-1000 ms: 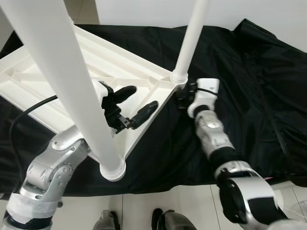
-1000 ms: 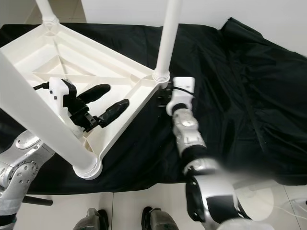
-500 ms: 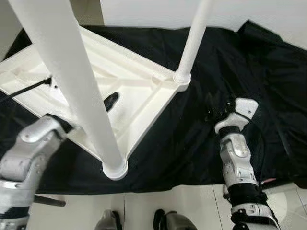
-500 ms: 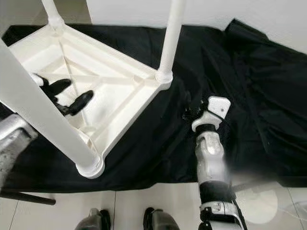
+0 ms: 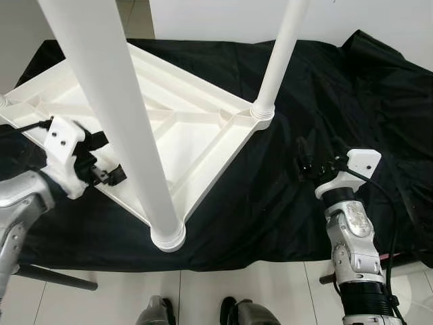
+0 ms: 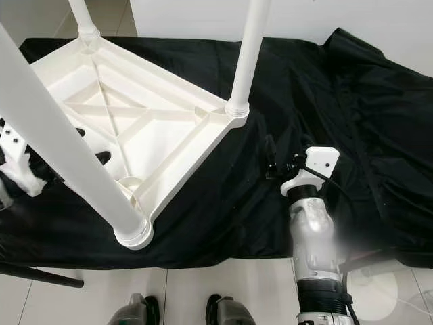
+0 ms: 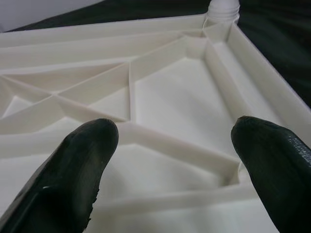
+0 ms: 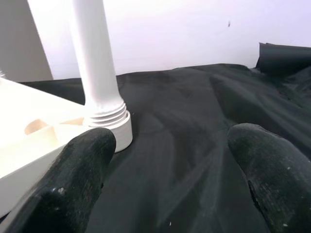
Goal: Building children table
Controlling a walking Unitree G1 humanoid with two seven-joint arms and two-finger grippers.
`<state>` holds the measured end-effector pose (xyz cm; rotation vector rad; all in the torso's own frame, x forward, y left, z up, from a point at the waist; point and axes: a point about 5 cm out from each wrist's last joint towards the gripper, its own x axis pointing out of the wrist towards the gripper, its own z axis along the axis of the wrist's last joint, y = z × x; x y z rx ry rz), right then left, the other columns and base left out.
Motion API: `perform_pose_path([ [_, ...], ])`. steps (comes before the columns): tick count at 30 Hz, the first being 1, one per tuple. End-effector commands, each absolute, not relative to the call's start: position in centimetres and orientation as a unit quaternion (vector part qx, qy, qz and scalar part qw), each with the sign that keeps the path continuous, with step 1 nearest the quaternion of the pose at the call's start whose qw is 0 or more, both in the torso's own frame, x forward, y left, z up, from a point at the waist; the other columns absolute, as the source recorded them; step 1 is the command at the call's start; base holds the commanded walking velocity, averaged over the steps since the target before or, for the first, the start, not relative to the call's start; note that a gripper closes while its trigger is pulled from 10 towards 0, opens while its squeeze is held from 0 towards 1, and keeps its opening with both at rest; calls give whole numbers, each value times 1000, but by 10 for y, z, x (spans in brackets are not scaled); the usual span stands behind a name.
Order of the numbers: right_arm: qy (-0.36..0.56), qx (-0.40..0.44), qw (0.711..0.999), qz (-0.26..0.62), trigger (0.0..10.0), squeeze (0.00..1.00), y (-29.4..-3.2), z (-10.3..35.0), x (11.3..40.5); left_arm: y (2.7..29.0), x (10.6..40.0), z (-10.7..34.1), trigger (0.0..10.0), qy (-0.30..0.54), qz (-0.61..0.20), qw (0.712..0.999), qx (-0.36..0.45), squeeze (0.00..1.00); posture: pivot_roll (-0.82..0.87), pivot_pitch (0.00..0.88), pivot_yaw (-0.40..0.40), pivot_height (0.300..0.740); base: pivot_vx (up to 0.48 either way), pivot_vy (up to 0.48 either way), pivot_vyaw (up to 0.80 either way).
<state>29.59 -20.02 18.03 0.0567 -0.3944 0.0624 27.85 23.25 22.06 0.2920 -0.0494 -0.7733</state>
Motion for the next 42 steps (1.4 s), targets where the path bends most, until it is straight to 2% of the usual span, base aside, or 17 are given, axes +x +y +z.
perform_pose_path([
  [1,-184,29,981,49,10000,0,-199,178,294,236,270,206,10000,26,-443,878,180,0,14,182,-5,740,0,0,0],
  [9,-182,19,981,70,10000,0,-196,184,297,243,280,181,10000,86,-459,849,248,0,18,187,-11,740,0,0,0],
  [16,-182,18,981,71,10000,0,-195,185,297,243,289,178,10000,94,-452,848,259,0,10,191,-2,740,0,0,0],
  [26,-176,14,983,58,10000,0,-200,184,288,245,318,176,10000,110,-459,824,314,0,-20,201,24,740,0,0,0],
  [33,-176,13,983,56,10000,0,-201,185,288,244,323,170,10000,125,-469,811,326,0,-23,204,27,740,0,0,0],
  [42,-177,11,983,50,10000,0,-201,187,287,247,339,156,10000,184,-458,792,359,0,-30,214,37,740,0,0,0],
])
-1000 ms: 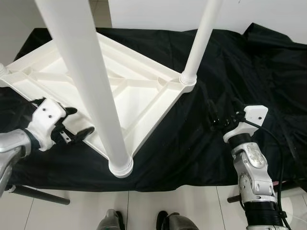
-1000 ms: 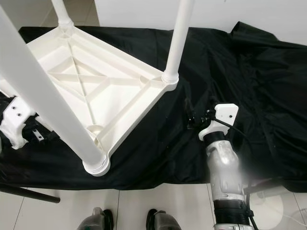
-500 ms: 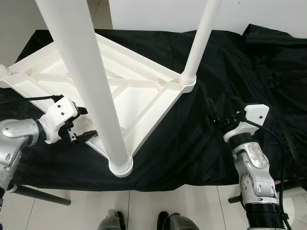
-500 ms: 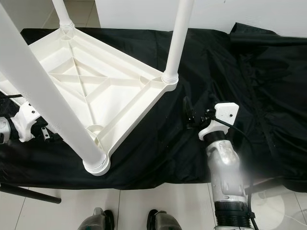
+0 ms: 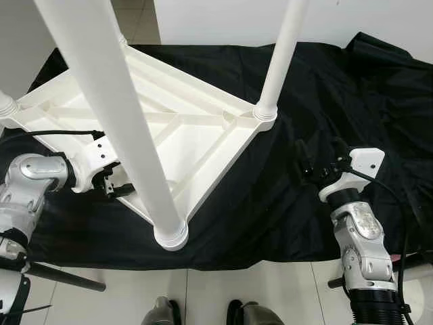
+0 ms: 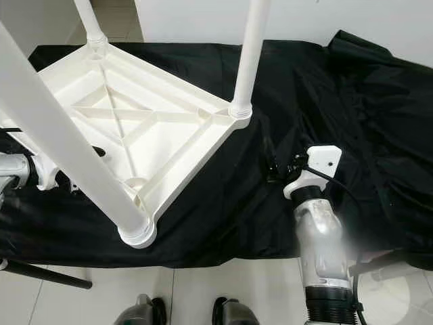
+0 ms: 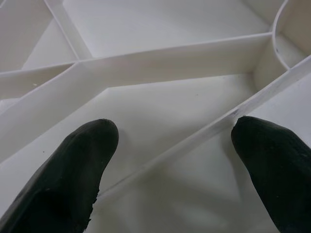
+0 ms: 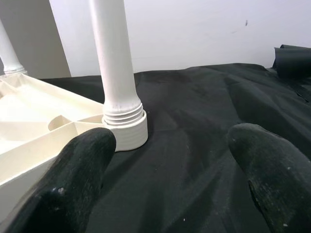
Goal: Building children table
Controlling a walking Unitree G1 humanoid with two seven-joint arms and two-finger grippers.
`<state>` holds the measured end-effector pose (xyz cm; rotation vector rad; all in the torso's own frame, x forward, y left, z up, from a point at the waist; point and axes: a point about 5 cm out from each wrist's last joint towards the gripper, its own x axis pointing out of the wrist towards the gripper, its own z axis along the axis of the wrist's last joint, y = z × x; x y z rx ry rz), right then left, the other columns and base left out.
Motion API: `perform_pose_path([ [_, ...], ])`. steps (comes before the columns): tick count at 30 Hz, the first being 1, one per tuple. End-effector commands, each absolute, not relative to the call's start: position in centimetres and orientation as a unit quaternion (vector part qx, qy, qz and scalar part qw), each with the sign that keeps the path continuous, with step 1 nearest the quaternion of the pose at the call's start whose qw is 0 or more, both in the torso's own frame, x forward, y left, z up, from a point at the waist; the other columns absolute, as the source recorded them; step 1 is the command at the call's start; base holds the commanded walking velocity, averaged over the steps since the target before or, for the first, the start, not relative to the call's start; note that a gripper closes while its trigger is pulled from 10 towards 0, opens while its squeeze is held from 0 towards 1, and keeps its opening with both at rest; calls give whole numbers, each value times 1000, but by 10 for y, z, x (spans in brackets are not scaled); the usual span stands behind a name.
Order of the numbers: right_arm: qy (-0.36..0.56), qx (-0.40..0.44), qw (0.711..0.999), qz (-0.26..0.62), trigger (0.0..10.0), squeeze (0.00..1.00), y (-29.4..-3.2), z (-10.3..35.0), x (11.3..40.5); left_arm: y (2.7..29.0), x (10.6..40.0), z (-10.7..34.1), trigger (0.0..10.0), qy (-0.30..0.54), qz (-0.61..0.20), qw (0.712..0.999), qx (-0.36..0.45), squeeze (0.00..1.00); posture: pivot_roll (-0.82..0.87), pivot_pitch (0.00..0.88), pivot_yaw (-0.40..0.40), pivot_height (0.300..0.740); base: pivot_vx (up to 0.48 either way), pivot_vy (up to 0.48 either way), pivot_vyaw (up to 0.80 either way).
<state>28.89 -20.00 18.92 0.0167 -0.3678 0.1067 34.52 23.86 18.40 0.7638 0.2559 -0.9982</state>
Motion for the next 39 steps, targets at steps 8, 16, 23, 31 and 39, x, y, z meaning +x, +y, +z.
perform_pose_path([
  [8,-176,10,983,53,10000,0,-198,187,287,256,349,150,10000,253,-419,803,339,0,-31,224,47,740,0,0,0],
  [16,-172,12,984,49,10000,0,-198,185,285,255,353,154,510,260,-421,818,294,0,-32,228,56,740,0,0,0],
  [23,-168,15,985,46,10000,0,-197,182,284,252,354,157,0,253,-431,821,277,0,-30,233,58,740,0,0,0],
  [31,-166,15,985,45,10000,0,-198,181,284,248,354,156,0,245,-447,822,254,0,-31,230,58,740,0,0,0],
  [39,-162,17,985,57,10000,0,-193,179,287,238,350,148,0,242,-486,810,221,0,-26,210,46,740,0,0,0],
])
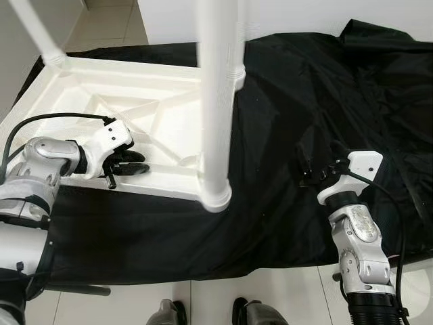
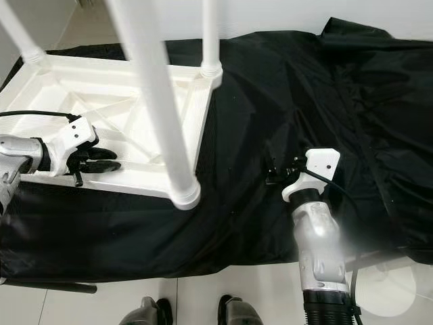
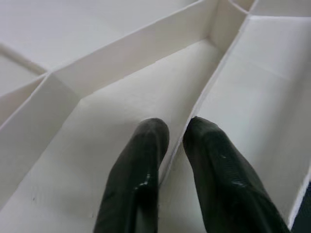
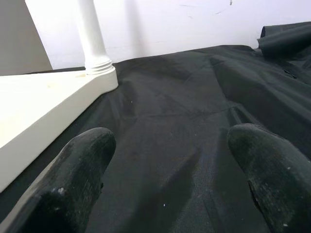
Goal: Building children table
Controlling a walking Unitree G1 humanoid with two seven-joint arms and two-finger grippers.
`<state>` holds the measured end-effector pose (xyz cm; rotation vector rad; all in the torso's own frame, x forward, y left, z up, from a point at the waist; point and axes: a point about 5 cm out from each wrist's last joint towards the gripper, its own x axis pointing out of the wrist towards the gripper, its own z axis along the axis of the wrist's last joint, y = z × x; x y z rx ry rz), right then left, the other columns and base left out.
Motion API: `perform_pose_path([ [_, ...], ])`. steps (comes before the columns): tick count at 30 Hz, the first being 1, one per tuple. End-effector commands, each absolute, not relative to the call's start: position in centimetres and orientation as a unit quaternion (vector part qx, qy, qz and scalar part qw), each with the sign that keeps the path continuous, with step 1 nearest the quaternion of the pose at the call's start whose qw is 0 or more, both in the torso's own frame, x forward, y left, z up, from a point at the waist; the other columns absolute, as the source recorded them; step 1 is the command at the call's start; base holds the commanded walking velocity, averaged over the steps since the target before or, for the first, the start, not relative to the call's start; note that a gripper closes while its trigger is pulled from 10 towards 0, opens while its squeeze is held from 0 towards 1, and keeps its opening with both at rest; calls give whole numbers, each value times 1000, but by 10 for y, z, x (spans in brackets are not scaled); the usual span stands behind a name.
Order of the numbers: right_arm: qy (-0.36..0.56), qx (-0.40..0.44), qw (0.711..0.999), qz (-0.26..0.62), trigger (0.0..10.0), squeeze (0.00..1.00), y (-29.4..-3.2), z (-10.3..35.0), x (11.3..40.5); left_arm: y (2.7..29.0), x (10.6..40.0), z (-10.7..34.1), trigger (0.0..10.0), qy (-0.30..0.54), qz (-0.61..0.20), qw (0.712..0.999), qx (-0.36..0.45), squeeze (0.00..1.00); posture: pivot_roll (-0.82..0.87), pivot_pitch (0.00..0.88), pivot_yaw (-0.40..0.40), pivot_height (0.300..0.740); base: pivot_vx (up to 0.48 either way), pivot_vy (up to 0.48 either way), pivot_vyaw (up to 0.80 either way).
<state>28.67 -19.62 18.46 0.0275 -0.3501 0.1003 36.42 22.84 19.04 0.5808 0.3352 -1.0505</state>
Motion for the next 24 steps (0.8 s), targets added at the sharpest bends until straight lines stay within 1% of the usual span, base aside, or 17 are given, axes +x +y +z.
perform_pose_path([
  [1,-162,16,985,58,10000,0,-193,179,287,236,349,146,0,242,-490,808,219,0,-27,206,46,740,0,0,0],
  [5,-162,14,985,59,10000,0,-192,180,288,235,349,145,0,241,-494,807,218,0,-27,206,46,740,0,0,0],
  [7,-163,15,985,60,10000,0,-192,180,289,229,348,143,0,235,-508,802,209,0,-27,199,44,740,0,0,0],
  [8,-163,16,985,61,10000,0,-191,180,289,225,347,141,3255,230,-519,797,205,0,-27,196,45,740,0,0,0],
  [9,-163,16,985,61,10000,0,-191,179,289,222,346,140,8510,228,-524,795,202,0,-27,195,45,740,0,0,0],
  [10,-163,16,985,60,10000,0,-191,179,289,218,346,137,10000,228,-530,792,199,0,-27,195,45,740,0,0,0],
  [15,-163,17,985,60,10000,0,-191,178,289,215,345,137,10000,225,-539,790,190,0,-27,194,46,740,0,0,0],
  [16,-162,18,985,60,10000,0,-191,178,289,213,345,137,10000,221,-542,791,175,1000,-27,192,46,740,0,0,0],
  [19,-161,20,985,60,10000,0,-190,177,289,209,346,143,10000,201,-555,795,141,1000,-29,193,46,740,0,0,0],
  [21,-161,19,985,60,10000,0,-190,177,289,209,346,144,10000,196,-557,794,141,1000,-29,193,46,740,0,0,0],
  [24,-158,22,985,58,10000,0,-192,175,289,205,346,153,10000,162,-568,795,137,1000,-28,195,45,740,0,0,0],
])
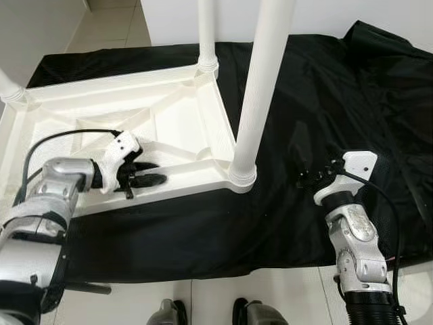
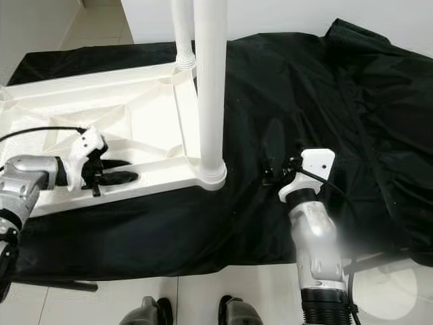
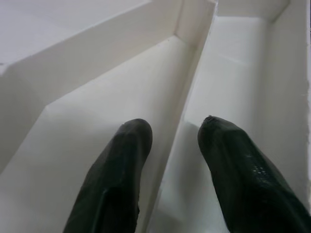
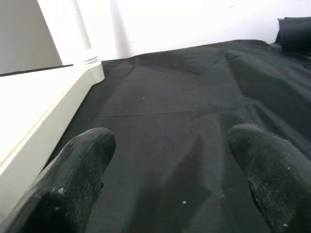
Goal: Building children table
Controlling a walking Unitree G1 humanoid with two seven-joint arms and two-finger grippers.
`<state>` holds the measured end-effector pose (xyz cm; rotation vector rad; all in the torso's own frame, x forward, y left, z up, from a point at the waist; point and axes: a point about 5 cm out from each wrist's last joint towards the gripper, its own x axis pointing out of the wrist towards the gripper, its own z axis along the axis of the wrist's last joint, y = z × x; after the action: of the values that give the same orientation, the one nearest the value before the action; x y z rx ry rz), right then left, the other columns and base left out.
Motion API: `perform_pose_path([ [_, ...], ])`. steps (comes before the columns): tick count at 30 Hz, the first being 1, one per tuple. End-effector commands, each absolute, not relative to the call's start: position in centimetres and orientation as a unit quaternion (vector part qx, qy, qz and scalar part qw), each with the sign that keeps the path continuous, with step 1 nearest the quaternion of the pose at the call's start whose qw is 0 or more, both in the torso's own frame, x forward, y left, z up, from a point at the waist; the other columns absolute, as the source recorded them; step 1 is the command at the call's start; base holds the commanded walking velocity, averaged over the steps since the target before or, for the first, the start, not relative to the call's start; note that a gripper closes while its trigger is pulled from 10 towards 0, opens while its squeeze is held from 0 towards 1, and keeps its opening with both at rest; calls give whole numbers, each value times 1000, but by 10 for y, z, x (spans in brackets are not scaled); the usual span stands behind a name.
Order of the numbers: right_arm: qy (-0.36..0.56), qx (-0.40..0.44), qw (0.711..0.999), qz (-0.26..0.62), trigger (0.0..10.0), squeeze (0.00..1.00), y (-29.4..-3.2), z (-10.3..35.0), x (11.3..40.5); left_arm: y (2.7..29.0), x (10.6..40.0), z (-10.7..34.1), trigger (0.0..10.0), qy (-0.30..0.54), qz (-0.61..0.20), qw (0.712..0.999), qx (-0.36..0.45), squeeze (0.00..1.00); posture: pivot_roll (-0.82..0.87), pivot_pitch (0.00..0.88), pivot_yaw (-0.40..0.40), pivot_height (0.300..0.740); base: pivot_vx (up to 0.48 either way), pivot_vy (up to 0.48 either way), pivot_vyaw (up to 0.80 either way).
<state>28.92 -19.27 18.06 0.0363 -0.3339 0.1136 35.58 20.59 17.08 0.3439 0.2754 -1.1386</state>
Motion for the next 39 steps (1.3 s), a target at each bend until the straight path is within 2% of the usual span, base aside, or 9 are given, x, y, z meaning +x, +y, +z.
perform_pose_path([
  [1,-158,23,986,57,10000,0,-192,175,289,205,346,155,10000,154,-571,794,138,1000,-28,195,45,740,0,0,0],
  [4,-157,24,986,57,10000,0,-192,175,289,204,345,157,10000,145,-573,795,136,1000,-27,200,45,740,0,0,0],
  [5,-156,26,986,56,10000,0,-191,174,289,201,346,164,10000,118,-572,802,127,0,-32,201,46,740,0,0,0],
  [25,-141,48,986,69,10000,0,-188,163,275,187,318,202,10000,-49,-443,894,-33,0,-39,185,11,740,0,0,0],
  [27,-141,54,985,78,10000,455,-188,163,273,185,314,199,10000,-52,-422,903,-59,0,-40,182,12,740,0,0,0],
  [28,-142,61,984,89,10000,1000,-187,164,270,185,309,197,10000,-54,-402,912,-68,0,-49,181,16,740,0,0,0],
  [35,-137,50,982,117,10000,1000,-191,166,260,176,291,195,10000,-77,-334,937,-70,0,-56,175,23,740,0,0,0],
  [36,-127,40,980,149,10000,0,-190,167,253,171,285,197,10000,-88,-317,942,-62,0,-59,171,28,740,0,0,0],
  [39,-113,30,972,203,10000,0,-187,168,244,164,279,200,10000,-100,-303,946,-53,0,-62,170,35,740,0,0,0],
])
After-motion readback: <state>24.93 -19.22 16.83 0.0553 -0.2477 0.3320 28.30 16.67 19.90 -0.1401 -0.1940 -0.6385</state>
